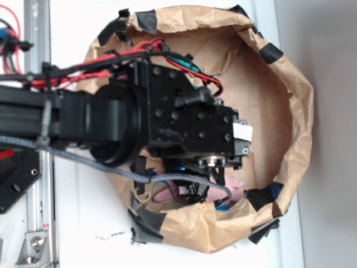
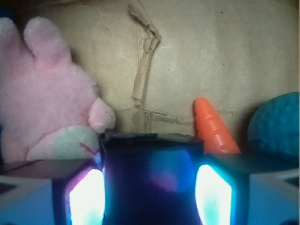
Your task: Grab the black box.
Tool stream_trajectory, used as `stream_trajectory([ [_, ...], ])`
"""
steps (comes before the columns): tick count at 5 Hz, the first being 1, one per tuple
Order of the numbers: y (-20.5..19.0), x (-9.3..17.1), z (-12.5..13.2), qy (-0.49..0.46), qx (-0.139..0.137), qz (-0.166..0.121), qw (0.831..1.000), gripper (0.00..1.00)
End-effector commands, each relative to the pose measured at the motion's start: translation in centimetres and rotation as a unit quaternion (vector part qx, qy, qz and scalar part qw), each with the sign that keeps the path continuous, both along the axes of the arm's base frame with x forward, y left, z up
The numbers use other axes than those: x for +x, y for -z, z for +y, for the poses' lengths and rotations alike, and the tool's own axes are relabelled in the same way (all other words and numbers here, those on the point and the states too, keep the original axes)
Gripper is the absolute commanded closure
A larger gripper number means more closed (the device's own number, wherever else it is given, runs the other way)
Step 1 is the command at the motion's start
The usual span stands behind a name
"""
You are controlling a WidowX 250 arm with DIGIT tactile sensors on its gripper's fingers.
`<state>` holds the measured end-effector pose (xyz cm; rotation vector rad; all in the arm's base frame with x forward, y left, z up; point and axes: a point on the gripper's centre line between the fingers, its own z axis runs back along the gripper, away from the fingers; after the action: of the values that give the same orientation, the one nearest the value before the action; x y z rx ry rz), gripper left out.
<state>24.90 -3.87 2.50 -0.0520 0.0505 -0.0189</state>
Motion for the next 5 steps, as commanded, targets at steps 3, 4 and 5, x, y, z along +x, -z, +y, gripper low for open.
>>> stream_trajectory([
  [3, -12.9, -0.1, 9.2, 0.010, 0.003, -0.199, 0.980, 1.00],
  [4, -12.5, 1.1, 9.3, 0.038, -0.013, -0.188, 0.981, 1.00],
  [5, -9.2, 1.3, 7.7, 0.137, -0.088, -0.167, 0.973, 0.00],
])
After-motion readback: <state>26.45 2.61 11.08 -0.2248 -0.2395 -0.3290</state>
